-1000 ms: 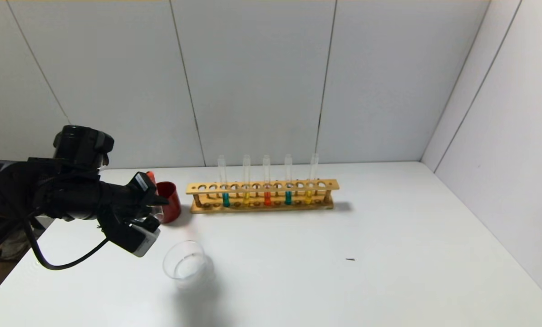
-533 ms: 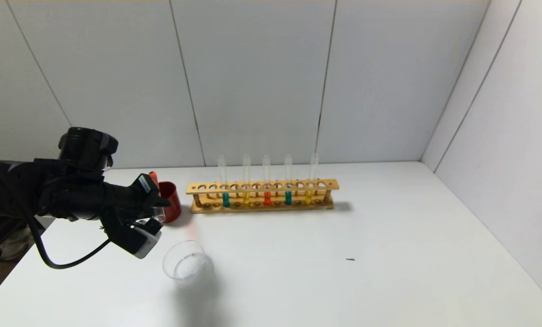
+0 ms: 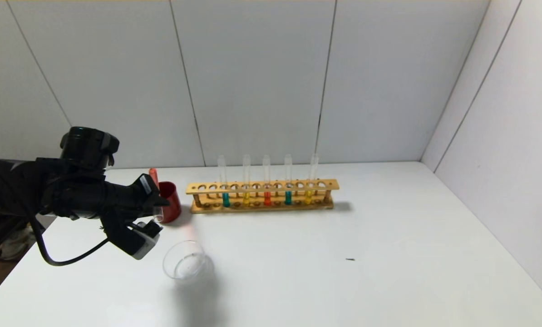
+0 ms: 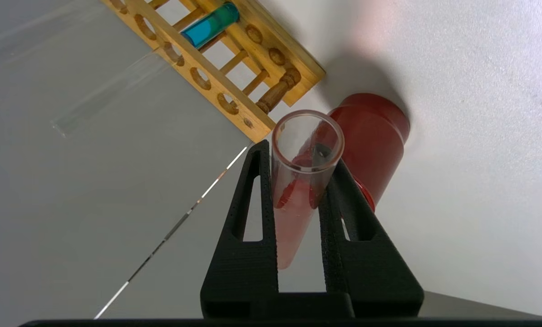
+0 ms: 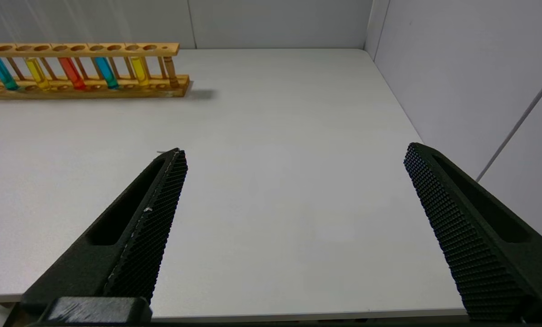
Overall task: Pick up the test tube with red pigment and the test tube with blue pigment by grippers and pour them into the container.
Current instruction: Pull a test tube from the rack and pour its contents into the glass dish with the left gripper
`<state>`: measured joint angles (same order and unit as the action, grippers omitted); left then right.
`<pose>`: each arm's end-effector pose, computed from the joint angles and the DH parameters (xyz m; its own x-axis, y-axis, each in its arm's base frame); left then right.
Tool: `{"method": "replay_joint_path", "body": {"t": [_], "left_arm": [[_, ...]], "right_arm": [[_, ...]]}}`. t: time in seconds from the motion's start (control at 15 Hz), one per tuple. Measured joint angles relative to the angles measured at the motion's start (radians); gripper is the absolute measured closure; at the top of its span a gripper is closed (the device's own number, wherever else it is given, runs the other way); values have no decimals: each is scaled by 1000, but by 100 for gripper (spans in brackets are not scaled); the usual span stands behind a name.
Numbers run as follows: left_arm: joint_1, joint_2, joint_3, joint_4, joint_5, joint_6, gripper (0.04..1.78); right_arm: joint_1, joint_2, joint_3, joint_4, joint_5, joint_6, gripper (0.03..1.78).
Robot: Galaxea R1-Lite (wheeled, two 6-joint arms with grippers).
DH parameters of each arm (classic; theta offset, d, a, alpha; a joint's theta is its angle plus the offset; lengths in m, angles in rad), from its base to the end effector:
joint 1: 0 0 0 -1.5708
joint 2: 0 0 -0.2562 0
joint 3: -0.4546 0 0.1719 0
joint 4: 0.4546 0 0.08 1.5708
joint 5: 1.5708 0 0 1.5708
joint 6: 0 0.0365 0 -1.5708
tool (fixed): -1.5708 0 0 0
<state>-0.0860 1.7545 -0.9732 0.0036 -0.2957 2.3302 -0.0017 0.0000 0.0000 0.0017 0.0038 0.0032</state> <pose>0.2889 -0.0356 0.1155 0.6492 -0.3485 -0.6761 0.3127 -0.6880 0.6549 0.0147 0.0001 0.0753 1.0000 0.0021 -0.0017 -0.0021 1.0000 0.0032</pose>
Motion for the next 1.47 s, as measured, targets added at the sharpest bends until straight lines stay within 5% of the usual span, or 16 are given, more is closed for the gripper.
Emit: {"method": "replay_joint_path", "body": {"t": [1.47], "left_arm": [[-51,141,-169,99,8,194,150]], "right_arm": [[0,0,0,0,0,0,6]]}}
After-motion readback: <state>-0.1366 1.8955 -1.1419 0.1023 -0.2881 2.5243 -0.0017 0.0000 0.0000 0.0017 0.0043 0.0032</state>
